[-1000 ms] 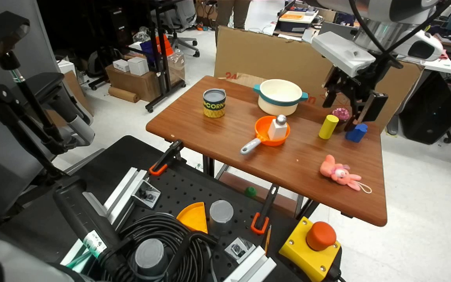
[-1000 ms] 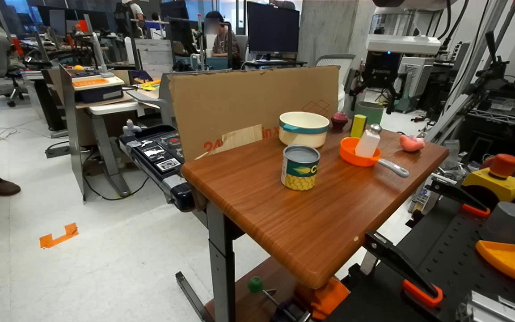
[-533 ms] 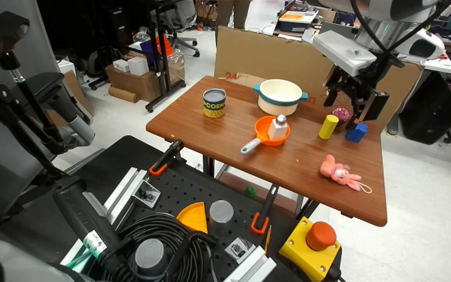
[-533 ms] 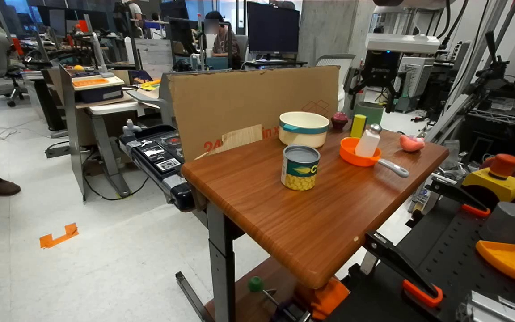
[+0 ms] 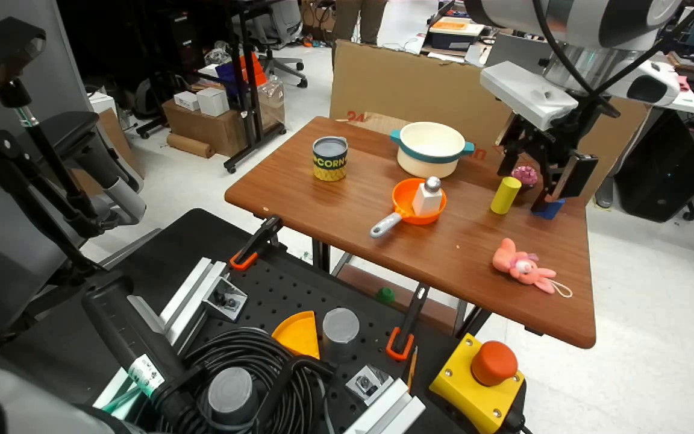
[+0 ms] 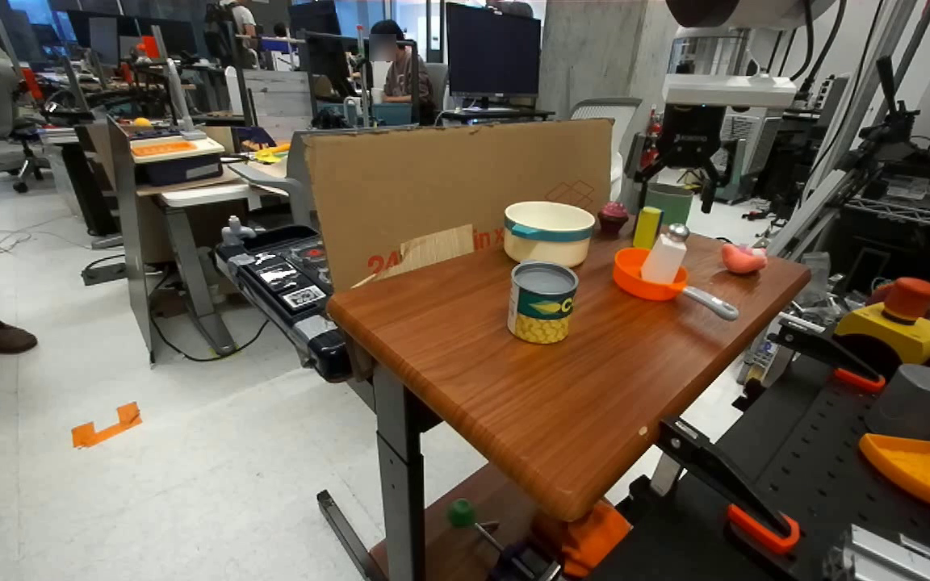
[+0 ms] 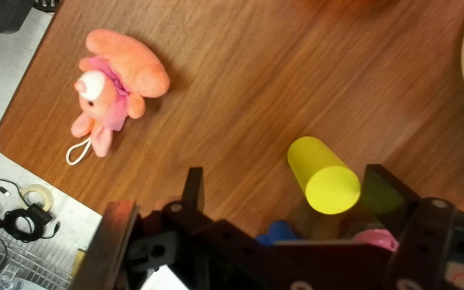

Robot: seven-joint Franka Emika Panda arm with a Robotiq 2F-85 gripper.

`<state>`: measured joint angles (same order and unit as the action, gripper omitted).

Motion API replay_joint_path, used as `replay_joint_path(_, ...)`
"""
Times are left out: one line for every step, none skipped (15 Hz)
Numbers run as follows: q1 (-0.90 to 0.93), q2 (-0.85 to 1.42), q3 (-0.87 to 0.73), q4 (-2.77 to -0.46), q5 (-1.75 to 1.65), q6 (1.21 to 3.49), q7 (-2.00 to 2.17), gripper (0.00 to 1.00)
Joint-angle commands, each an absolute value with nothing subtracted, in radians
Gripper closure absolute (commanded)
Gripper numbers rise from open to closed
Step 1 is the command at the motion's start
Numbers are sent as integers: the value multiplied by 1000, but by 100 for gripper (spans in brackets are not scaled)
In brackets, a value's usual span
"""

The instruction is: Put the yellow cylinder inside the pot

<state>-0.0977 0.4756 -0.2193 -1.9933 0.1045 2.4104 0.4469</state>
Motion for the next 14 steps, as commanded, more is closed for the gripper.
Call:
replay_joint_path(-91, 501, -234, -1970, 85, 2402, 473, 0)
replay_joint_path(-90, 502, -236, -1966, 85, 2398, 480, 0)
replay_joint_path(-90, 502, -236, -1965, 85, 2398, 481, 0)
replay_joint_path(-90, 501, -237, -1965, 85, 2398, 483, 0)
replay_joint_path(-90, 501, -237, -1965, 85, 2398, 484, 0)
replay_joint_path(-90, 501, -238, -1965, 85, 2399, 485, 0)
replay_joint_path(-90, 501, -238, -1965, 84, 2400, 487, 0)
replay_joint_path(-90, 499, -237, -1967, 85, 2404, 487, 0)
replay_joint_path(-91, 496, -235, -1969, 89, 2410, 484, 0)
replay_joint_path(-96, 493, -229, -1971, 99, 2429, 475, 0)
replay_joint_path(-98, 492, -226, -1973, 105, 2441, 471, 0)
replay_joint_path(-100, 489, -221, -1975, 112, 2454, 465, 0)
replay_joint_path(-103, 488, -218, -1977, 119, 2470, 461, 0)
replay_joint_path(-105, 488, -214, -1978, 127, 2481, 457, 0)
